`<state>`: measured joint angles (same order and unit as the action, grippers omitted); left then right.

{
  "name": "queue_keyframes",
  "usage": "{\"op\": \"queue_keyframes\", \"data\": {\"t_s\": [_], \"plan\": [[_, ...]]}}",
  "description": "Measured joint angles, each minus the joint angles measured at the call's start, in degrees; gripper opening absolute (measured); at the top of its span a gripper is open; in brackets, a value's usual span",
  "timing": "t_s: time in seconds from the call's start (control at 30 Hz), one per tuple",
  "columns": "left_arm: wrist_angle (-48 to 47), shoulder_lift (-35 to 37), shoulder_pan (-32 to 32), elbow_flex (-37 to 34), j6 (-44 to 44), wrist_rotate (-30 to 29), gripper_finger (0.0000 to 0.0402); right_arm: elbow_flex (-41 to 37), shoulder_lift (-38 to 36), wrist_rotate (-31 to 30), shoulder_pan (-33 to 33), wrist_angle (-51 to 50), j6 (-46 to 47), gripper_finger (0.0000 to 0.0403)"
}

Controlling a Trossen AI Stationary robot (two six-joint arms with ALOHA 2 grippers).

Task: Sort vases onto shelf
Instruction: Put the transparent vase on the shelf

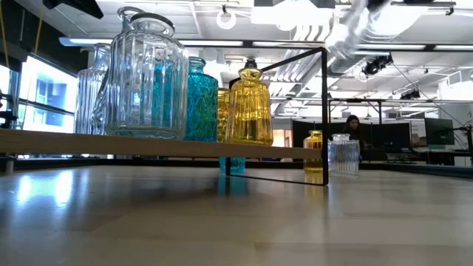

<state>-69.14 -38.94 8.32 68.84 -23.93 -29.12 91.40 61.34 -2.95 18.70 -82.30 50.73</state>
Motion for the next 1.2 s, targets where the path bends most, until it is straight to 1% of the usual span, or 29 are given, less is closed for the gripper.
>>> {"op": "queue_keyframes", "data": {"t_s": [0.17, 0.27, 0.37, 0.5, 0.7, 0.73, 0.83, 0.9, 1.07, 1.13, 1.2], "plan": [[-0.1, 0.0, 0.0, 0.0, 0.3, -0.1, 0.0001, 10.3, 5.3, -4.1, -8.7, 9.4, -1.1, 0.0004], [-0.2, 0.0, 0.0, 0.0, 1.2, -0.1, 0.0001, 16.0, 11.0, -4.6, -12.9, 14.4, -3.7, 0.0003], [-0.2, 0.0, 0.0, 0.0, 1.6, -0.1, 0.0001, 22.4, 17.9, -4.5, -16.3, 16.2, -6.4, 0.0003], [-0.2, 0.0, 0.0, 0.0, 1.6, -0.1, 0.0001, 31.2, 27.7, -3.3, -19.5, 16.2, -8.7, 0.0003], [-0.2, 0.0, 0.0, 0.0, 1.6, 0.0, 0.0001, 43.7, 42.5, 1.2, -23.8, 18.1, -11.0, 0.0003], [-0.3, 0.0, 0.0, 0.0, 1.6, 0.0, 0.0001, 43.4, 43.8, 2.1, -24.3, 20.6, -11.2, 0.0003], [-1.0, 0.0, 0.0, 0.0, 1.6, 0.1, 0.0001, 39.1, 46.1, 7.2, -25.3, 31.1, -10.7, 0.0003], [-1.7, 0.0, 0.0, 0.0, 1.6, 0.2, 0.0000, 38.1, 48.0, 9.3, -25.7, 34.9, -10.4, 0.0003], [-4.1, 0.0, 0.0, 0.0, 1.5, 1.7, 0.0000, 37.8, 52.9, 13.4, -26.7, 36.8, -8.9, 0.0003], [-4.6, 0.0, 0.0, 0.0, 0.1, 3.3, 0.0001, 37.8, 53.9, 14.5, -27.4, 37.4, -8.7, 0.0003], [-4.7, 0.0, 0.0, 0.0, -1.9, 6.3, 0.0001, 37.8, 54.5, 16.2, -28.2, 37.5, -8.8, 0.0003]]}}
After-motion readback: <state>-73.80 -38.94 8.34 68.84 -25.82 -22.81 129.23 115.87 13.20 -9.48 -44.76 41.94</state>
